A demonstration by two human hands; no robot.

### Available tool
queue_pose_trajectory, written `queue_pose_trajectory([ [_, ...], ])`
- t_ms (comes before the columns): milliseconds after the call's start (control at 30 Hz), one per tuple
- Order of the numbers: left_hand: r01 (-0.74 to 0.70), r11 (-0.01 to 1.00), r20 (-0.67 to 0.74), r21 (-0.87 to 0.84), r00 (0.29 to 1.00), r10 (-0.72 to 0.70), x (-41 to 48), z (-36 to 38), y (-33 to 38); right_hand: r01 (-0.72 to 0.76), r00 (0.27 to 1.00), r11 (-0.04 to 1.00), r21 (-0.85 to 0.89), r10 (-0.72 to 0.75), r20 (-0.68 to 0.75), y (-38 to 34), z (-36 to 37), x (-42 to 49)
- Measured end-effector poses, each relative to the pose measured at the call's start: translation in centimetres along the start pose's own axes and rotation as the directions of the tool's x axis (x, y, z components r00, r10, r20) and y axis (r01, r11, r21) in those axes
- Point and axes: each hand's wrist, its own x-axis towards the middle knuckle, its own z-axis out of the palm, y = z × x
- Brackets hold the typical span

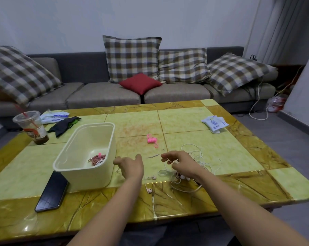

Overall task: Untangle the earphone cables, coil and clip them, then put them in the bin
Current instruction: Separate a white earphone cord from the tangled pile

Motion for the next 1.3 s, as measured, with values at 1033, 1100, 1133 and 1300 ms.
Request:
queue_pose_trajectory([
  [1033, -0.433, 0.816, 0.210, 0.383, 0.901, 0.379, 0.2, 2.9, -1.9, -0.416, 0.909, 0.633, -0.653, 0.269, -0.318, 6.0, -4.7, -1.8],
  [1100, -0.414, 0.825, 0.223, 0.385, 0.909, 0.352, -0.3, 3.0, -1.8, -0.352, 0.926, 0.736, -0.578, 0.183, -0.331, 5.2, -4.0, -1.6],
  [1133, -0.415, 0.826, 0.233, 0.382, 0.908, 0.349, -0.5, 3.1, -1.7, -0.290, 0.931, 0.791, -0.538, 0.103, -0.351, 4.6, -3.6, -1.4],
  [1300, -0.455, 0.837, 0.291, 0.304, 0.881, 0.374, -0.9, 2.9, -1.3, 0.054, 0.995, 0.931, -0.360, -0.080, -0.059, 2.0, -0.9, -0.2],
])
